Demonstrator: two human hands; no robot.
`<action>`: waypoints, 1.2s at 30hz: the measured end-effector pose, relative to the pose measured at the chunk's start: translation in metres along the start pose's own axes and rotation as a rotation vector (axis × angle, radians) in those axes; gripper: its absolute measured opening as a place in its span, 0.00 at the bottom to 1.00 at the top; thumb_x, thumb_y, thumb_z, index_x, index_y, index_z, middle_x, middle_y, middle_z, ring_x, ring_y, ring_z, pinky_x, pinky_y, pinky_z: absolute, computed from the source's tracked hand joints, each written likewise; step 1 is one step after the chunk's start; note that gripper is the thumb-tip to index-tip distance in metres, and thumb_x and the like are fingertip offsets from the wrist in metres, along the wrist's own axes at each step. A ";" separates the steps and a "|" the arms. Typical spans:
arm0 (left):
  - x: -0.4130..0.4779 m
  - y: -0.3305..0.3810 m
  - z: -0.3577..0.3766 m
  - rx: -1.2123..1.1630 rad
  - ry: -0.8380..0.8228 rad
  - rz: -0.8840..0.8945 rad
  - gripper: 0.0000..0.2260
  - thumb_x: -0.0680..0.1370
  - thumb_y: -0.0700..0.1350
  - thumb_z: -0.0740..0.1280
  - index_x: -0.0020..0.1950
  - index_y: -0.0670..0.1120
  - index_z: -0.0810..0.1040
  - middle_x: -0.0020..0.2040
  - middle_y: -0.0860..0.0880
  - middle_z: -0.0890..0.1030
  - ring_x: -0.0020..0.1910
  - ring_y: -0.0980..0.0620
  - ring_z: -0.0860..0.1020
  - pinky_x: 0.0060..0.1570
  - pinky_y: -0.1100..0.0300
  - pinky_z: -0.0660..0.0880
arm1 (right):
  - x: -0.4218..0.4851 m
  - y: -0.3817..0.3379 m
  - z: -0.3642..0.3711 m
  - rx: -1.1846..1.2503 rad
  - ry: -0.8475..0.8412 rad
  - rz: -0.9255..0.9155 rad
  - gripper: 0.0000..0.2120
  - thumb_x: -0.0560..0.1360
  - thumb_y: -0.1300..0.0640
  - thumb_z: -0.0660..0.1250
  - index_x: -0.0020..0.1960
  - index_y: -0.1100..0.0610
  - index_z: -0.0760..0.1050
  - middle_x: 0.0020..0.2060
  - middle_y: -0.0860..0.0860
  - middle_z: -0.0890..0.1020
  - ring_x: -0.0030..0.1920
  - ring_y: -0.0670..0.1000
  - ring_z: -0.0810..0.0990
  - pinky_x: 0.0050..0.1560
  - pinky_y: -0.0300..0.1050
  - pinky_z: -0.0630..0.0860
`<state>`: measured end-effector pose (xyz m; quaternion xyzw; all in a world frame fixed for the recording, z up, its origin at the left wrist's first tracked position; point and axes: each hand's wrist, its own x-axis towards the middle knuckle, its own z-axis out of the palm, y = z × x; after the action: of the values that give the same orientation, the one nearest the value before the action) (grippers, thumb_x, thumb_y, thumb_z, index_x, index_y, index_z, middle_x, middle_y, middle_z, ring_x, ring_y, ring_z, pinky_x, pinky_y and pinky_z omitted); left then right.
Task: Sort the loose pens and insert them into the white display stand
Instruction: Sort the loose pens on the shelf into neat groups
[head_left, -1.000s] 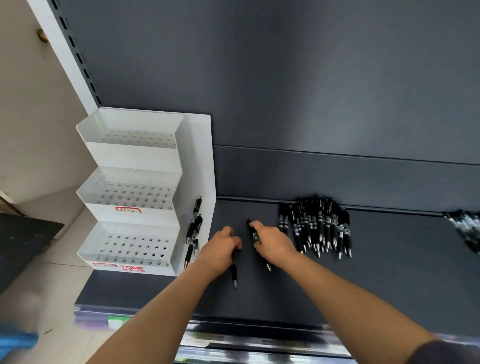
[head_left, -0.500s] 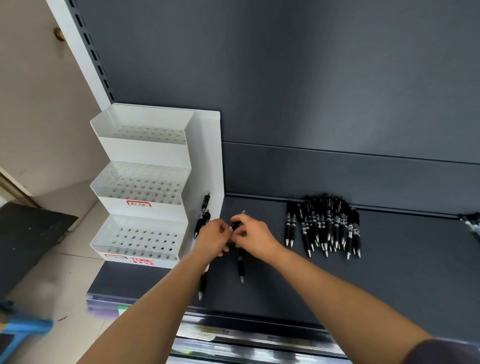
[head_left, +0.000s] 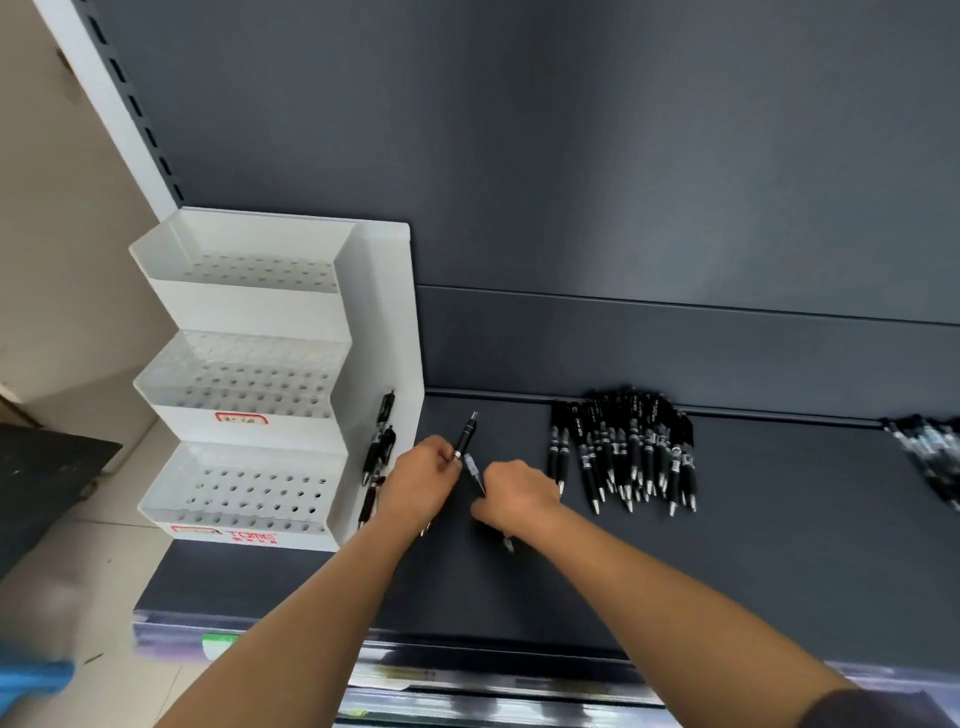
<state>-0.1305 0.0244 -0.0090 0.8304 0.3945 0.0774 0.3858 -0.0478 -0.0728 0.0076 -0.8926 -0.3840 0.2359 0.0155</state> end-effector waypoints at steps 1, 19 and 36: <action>0.002 0.006 0.004 -0.006 0.015 0.019 0.03 0.76 0.44 0.65 0.43 0.49 0.72 0.33 0.52 0.74 0.42 0.46 0.77 0.43 0.56 0.72 | 0.000 0.008 -0.006 0.043 0.028 0.030 0.09 0.73 0.52 0.64 0.48 0.56 0.74 0.51 0.55 0.79 0.52 0.58 0.79 0.40 0.44 0.69; 0.029 0.157 0.133 0.125 -0.094 0.194 0.08 0.76 0.42 0.65 0.54 0.43 0.73 0.48 0.43 0.78 0.46 0.46 0.77 0.46 0.55 0.73 | -0.023 0.201 -0.070 0.349 0.302 0.180 0.05 0.74 0.56 0.61 0.41 0.56 0.69 0.39 0.54 0.75 0.45 0.60 0.78 0.38 0.43 0.69; -0.007 0.244 0.205 0.443 0.052 0.380 0.11 0.77 0.48 0.62 0.59 0.51 0.74 0.60 0.51 0.74 0.59 0.47 0.70 0.55 0.54 0.69 | -0.046 0.323 -0.089 0.360 0.329 0.137 0.07 0.75 0.55 0.61 0.48 0.57 0.74 0.45 0.56 0.81 0.45 0.60 0.81 0.41 0.46 0.76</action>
<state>0.0987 -0.1951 0.0218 0.9511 0.2490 0.0812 0.1636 0.1828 -0.3187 0.0377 -0.9258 -0.2667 0.1523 0.2203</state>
